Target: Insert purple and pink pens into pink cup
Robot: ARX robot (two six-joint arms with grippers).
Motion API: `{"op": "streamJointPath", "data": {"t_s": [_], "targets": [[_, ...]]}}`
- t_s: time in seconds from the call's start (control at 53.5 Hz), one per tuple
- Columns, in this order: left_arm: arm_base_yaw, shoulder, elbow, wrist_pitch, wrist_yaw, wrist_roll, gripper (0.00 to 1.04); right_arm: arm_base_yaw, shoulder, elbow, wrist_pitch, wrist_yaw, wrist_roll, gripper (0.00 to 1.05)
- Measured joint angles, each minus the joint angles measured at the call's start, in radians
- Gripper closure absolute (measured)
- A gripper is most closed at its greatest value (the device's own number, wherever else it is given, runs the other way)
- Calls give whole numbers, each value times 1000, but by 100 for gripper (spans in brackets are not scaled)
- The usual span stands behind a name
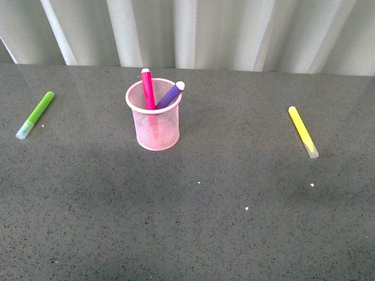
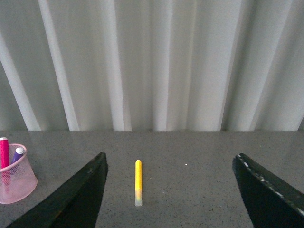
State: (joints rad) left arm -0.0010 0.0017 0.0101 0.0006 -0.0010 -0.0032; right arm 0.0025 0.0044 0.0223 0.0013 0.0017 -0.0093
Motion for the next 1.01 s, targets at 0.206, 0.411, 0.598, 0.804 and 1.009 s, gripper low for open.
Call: {"op": "streamJointPath", "data": {"t_s": [0.206, 0.411, 0.598, 0.804, 1.009], "targets": [[0, 0, 0, 0, 0, 0, 7, 0, 0, 0, 0, 0, 3, 8], [0, 0, 0, 0, 0, 0, 7, 0, 0, 0, 0, 0, 4, 7], [0, 0, 0, 0, 0, 0, 7, 0, 0, 0, 0, 0, 6, 7], [0, 0, 0, 0, 0, 0, 7, 0, 0, 0, 0, 0, 6, 7], [0, 0, 0, 0, 0, 0, 7, 0, 0, 0, 0, 0, 6, 7]]}}
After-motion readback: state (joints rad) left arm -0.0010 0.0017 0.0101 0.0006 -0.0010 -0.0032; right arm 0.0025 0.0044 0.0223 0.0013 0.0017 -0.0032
